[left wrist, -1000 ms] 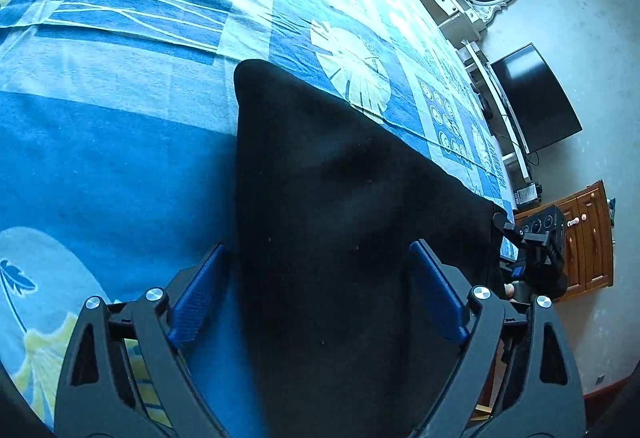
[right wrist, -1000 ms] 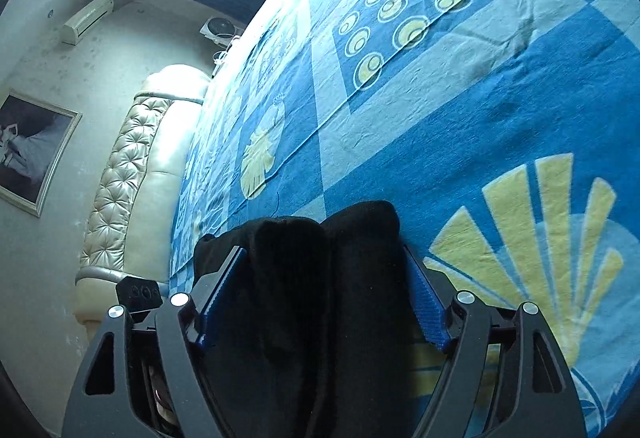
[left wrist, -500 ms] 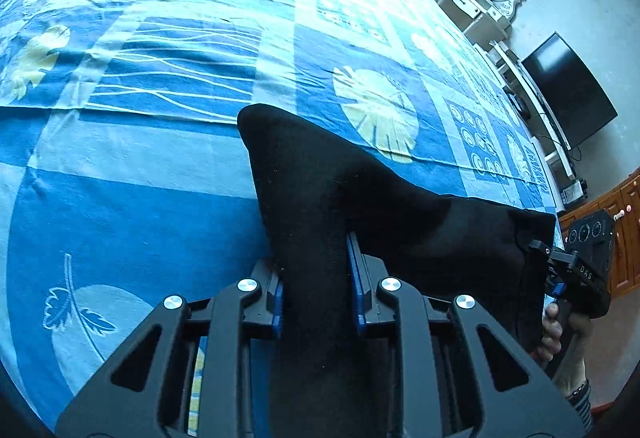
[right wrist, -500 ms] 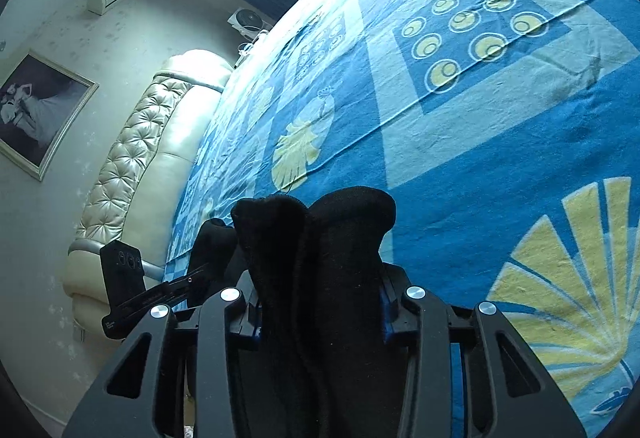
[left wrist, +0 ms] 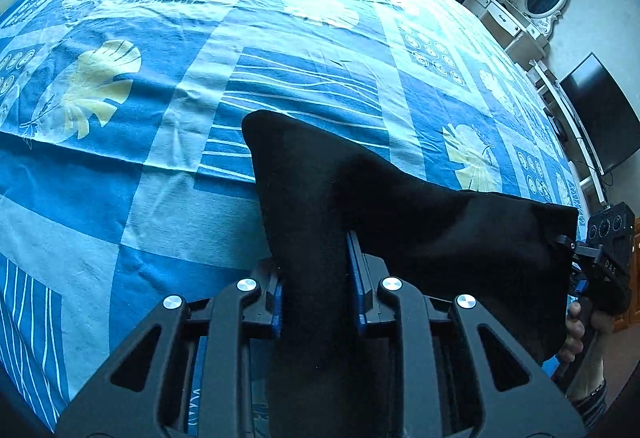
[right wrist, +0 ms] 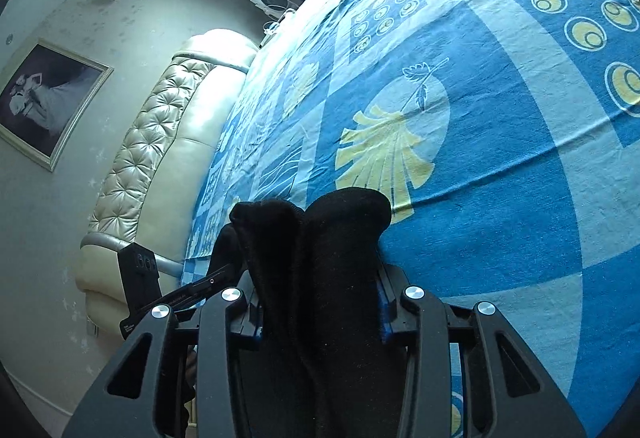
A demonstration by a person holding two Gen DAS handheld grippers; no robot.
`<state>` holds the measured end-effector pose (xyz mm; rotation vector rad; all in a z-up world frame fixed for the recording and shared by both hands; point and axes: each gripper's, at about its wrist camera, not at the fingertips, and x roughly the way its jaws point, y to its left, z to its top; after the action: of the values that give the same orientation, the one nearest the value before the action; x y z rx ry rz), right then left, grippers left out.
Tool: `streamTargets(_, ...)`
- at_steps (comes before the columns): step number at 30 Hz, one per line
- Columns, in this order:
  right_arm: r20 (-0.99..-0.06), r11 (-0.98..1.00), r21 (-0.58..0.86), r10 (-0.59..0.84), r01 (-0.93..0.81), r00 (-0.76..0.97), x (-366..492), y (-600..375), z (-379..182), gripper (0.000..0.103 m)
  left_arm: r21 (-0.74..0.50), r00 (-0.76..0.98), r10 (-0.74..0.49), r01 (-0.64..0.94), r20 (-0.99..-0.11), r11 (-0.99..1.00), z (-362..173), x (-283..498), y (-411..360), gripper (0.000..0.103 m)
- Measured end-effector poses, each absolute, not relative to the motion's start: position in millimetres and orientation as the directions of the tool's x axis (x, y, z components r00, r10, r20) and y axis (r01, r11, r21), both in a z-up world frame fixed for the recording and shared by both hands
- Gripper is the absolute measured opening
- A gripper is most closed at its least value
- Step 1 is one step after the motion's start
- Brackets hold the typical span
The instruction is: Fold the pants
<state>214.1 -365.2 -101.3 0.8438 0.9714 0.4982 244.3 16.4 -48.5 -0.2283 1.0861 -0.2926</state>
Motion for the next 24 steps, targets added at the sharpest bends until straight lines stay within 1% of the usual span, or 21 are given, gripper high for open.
streamTargets(2,-0.537,0.6,0.8,0.694,0.028,0.481,213,-371,-115,0.04,-0.308,0.449,-0.334,0.134,-0.829,0.942,-49,241,13,0.026)
streamTargets(5,-0.506,0.557,0.829,0.714,0.047,0.484,211,-377,-128,0.04,-0.279,0.463,-0.314,0.143,-0.829,0.949,-51,241,8,0.029)
streamTargets(14,-0.491,0.542,0.839,0.721,0.044,0.488,211,-376,-133,0.04,-0.283,0.48,-0.315,0.139,-0.819,0.949,-57,240,10,0.034)
streamTargets(19,-0.492,0.542,0.839,0.721,0.045,0.488,211,-376,-133,0.039,-0.266,0.492,-0.303,0.146,-0.816,0.953,-57,237,7,0.035)
streamTargets(24,-0.485,0.538,0.842,0.722,0.039,0.493,210,-380,-134,0.039,-0.273,0.496,-0.309,0.145,-0.812,0.951,-58,237,8,0.036)
